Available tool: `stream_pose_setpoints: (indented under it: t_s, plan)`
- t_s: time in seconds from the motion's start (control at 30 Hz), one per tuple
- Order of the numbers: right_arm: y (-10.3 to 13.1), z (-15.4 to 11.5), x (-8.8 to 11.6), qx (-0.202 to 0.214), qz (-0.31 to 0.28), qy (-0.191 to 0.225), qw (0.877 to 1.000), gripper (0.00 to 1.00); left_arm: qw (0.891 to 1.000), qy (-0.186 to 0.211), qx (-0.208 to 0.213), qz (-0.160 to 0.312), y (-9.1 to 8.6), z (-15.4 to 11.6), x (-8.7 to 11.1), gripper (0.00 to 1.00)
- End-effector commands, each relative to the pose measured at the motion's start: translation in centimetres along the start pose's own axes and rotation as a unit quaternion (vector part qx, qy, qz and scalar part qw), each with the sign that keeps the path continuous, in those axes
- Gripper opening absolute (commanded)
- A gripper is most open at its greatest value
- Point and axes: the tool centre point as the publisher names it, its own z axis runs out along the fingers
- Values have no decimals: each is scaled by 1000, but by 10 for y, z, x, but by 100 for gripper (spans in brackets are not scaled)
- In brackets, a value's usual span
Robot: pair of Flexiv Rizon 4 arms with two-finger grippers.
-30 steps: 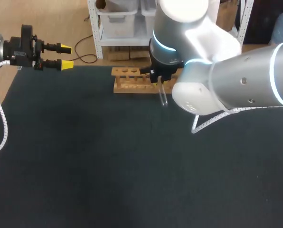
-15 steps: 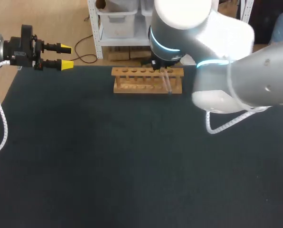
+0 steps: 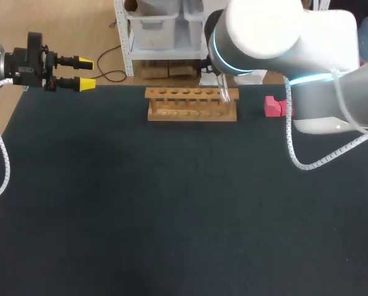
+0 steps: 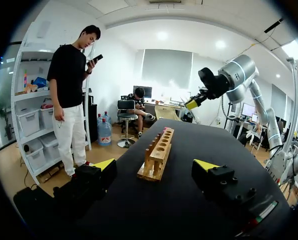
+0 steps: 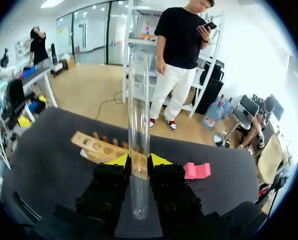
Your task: Grasp the test tube, adjust it, and insert it.
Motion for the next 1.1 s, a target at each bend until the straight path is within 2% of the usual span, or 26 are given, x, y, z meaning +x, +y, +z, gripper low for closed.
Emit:
stream_pose_setpoints:
  t_s: [0.03,0.33,0.5,1.1]
  plan:
    - [-6,1,-3,-2,-2,-126,992,0,1000,-1,-2,1,-2,0,1,100]
    - [-6,2,-14,0,-26,-203,979,0,1000,-1,-2,1,-2,0,1,100]
    - [-8,1,-16,-19,-32,-232,972,0,1000,-1,-2,1,-2,0,1,100]
    - [-8,0,-16,-24,-33,-233,972,0,1000,-1,-2,1,-2,0,1,100]
